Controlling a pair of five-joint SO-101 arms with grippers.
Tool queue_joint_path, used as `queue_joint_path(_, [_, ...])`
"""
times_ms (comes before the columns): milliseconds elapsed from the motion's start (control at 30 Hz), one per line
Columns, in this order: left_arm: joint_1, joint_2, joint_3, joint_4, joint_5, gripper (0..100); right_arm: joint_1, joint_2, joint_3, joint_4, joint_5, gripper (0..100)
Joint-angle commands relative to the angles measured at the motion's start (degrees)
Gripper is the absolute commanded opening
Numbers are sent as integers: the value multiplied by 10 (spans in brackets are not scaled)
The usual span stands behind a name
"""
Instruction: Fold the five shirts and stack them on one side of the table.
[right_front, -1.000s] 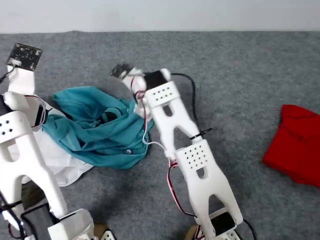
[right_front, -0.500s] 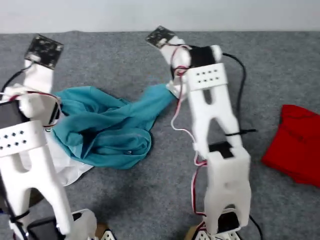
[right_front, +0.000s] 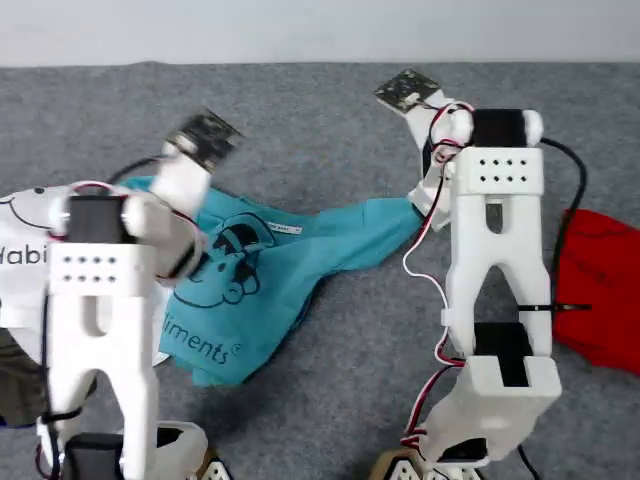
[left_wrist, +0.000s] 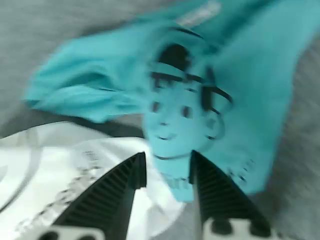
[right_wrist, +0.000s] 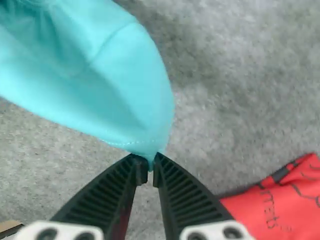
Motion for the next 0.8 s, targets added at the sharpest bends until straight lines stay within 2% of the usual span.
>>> queue_joint_path(0, [62,-21,46,21,-11,197,4,-35,-2,22,3,10])
queue_joint_path(333, [158,-17,225,19,-11,203,-1,-34,-2,22,1,10])
queue_joint_path(567, [163,-11,241,-1,-12,204,-2,-34,-2,22,1,10])
queue_joint_path(767, [163,79,284,-66,-11,203,-2,-34,-2,22,0,10])
